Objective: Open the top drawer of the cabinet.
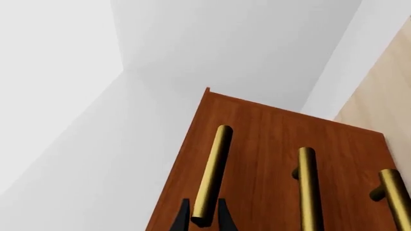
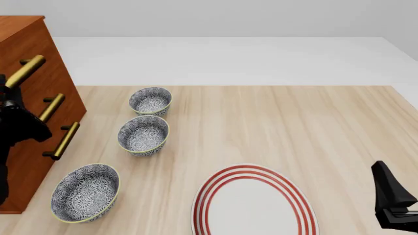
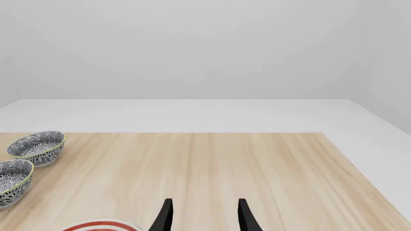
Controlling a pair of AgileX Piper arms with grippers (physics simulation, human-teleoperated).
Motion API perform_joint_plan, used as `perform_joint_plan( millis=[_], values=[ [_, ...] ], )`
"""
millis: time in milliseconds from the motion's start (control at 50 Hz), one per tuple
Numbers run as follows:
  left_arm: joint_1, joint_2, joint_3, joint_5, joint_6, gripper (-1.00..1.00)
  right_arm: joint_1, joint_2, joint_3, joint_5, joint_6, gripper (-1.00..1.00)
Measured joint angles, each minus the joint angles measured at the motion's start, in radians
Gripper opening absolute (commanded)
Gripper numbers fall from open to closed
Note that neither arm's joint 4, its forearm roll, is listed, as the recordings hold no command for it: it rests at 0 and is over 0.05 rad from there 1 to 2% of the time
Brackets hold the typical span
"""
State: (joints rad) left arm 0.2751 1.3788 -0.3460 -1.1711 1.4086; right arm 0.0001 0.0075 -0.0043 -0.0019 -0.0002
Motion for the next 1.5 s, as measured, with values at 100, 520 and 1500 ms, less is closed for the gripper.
perform_joint_plan(
  millis=[100,520,1500],
  values=[
    [-0.004,-0.003,0.001,0.002,0.005,-1.00,0.000,0.000,0.000,0.000,0.000,1.00],
    [-0.058,-0.033,0.016,0.025,0.031,-1.00,0.000,0.000,0.000,0.000,0.000,1.00],
    [-0.150,-0.075,0.031,0.066,0.060,-1.00,0.000,0.000,0.000,0.000,0.000,1.00]
  ],
)
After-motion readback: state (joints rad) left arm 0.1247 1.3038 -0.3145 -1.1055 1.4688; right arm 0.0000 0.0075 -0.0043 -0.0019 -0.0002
